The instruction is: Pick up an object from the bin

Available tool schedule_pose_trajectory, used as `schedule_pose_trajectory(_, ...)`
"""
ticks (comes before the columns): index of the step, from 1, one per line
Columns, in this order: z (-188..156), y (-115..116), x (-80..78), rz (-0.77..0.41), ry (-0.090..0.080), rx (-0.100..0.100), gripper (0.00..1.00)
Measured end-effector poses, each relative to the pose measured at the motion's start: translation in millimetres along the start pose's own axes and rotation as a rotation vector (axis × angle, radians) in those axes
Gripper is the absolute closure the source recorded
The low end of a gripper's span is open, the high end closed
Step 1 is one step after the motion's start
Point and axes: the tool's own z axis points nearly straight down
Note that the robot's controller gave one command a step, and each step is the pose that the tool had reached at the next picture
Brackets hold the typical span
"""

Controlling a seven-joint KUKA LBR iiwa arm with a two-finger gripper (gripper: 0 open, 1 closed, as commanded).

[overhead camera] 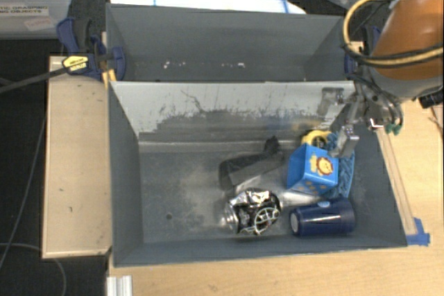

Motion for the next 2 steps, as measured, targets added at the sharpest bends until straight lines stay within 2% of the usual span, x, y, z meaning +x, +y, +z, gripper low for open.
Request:
schedule_pose_trajectory(1,0,0,0.0,0.0,0.0,0.0,0.0)
schedule_pose_trajectory(2,55,-29,19.8,-0.212,0.002,0.0,0.0)
